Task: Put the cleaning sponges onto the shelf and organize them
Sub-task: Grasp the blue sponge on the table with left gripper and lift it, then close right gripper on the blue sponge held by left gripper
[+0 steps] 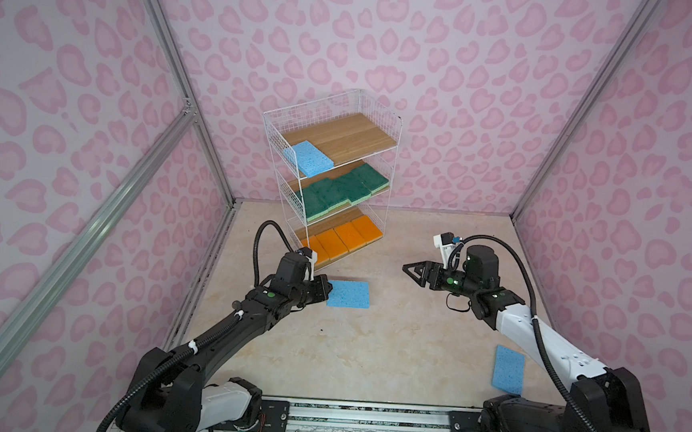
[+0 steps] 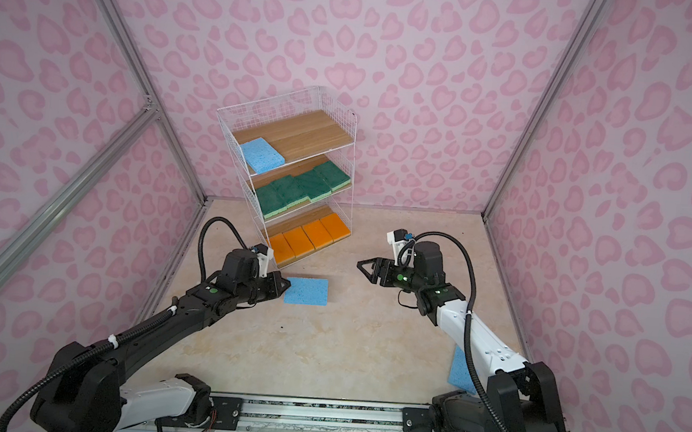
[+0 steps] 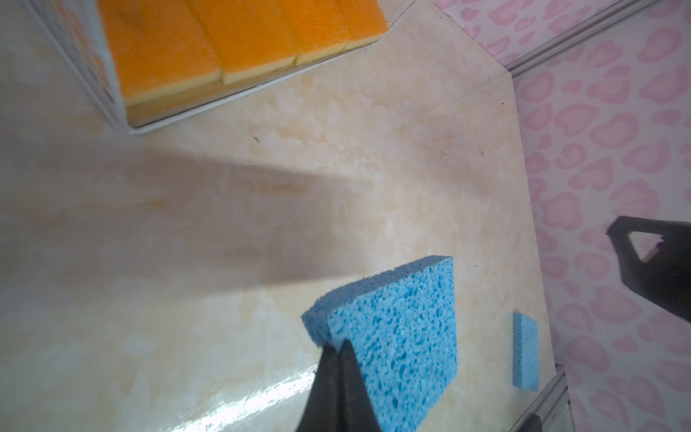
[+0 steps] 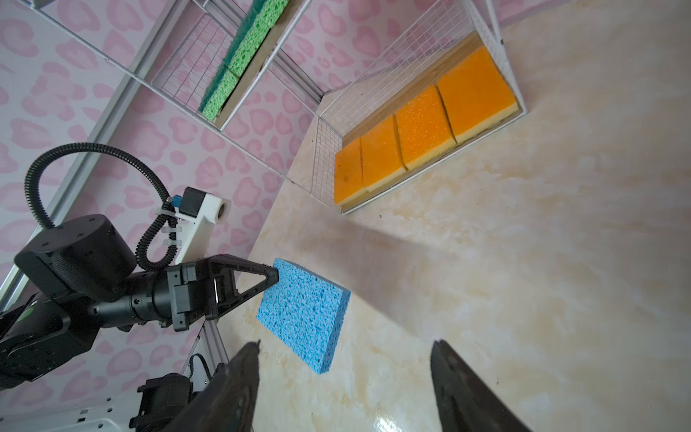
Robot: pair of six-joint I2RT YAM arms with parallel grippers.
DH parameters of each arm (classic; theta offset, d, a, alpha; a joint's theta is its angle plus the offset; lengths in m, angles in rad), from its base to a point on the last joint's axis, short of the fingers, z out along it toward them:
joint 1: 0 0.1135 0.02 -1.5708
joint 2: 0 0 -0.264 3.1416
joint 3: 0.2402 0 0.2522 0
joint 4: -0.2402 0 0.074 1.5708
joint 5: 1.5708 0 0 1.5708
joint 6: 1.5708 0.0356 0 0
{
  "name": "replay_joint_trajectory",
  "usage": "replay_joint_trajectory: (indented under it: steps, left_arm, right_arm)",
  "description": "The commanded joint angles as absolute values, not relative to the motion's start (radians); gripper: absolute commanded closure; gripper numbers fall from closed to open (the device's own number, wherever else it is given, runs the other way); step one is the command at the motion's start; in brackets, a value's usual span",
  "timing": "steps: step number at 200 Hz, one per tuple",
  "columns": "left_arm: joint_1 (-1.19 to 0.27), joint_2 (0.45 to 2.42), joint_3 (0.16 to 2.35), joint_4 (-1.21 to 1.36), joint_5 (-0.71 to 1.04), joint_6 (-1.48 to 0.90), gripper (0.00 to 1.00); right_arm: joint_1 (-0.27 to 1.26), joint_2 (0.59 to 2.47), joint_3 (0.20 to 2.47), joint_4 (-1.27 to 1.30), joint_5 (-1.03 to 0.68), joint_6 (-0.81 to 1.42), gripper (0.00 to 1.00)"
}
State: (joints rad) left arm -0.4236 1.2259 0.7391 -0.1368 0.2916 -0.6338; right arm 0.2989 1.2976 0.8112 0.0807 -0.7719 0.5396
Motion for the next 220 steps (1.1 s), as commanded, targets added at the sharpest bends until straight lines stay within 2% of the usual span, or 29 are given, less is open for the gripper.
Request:
replay_joint_trajectory:
  steps: [1, 36, 68, 114, 130, 165, 194, 220]
  left_arm:
    - [-0.44, 1.218, 0.778, -0.161, 0.34, -0.612, 0.96]
    - [-0.443, 1.205, 0.818, -0.155, 0.394, -0.624, 0.96]
    - [-0.443, 1.208, 0.854, -0.164, 0.421, -0.624, 0.96]
    - [-0.444, 1.216, 0.887, -0.154, 0.435, -0.633, 0.96]
    - [-0.443, 1.219, 0.896, -0.153, 0.436, -0.635, 0.97]
    - [-0.444, 1.216, 0.908, -0.152, 0.433, -0.637, 0.96]
    - [-0.443, 1.216, 0.908, -0.152, 0.43, -0.639, 0.96]
    - [-0.443, 1.184, 0.884, -0.138, 0.388, -0.662, 0.91]
  right_arm:
    - [0.301, 1.329, 0.835, 0.112, -0.855, 0.549, 0.25]
    - [0.31, 1.379, 0.838, 0.192, -0.918, 0.597, 0.29]
    - [0.331, 1.421, 0.851, 0.231, -0.961, 0.615, 0.4]
    - [0.387, 1.471, 0.893, 0.22, -0.994, 0.61, 0.42]
    - [0.404, 1.488, 0.915, 0.206, -0.994, 0.602, 0.45]
    - [0.426, 1.509, 0.948, 0.19, -0.989, 0.594, 0.61]
    - [0.438, 1.513, 0.963, 0.187, -0.987, 0.597, 0.83]
    - [0.448, 1.486, 0.958, 0.195, -0.973, 0.607, 0.92]
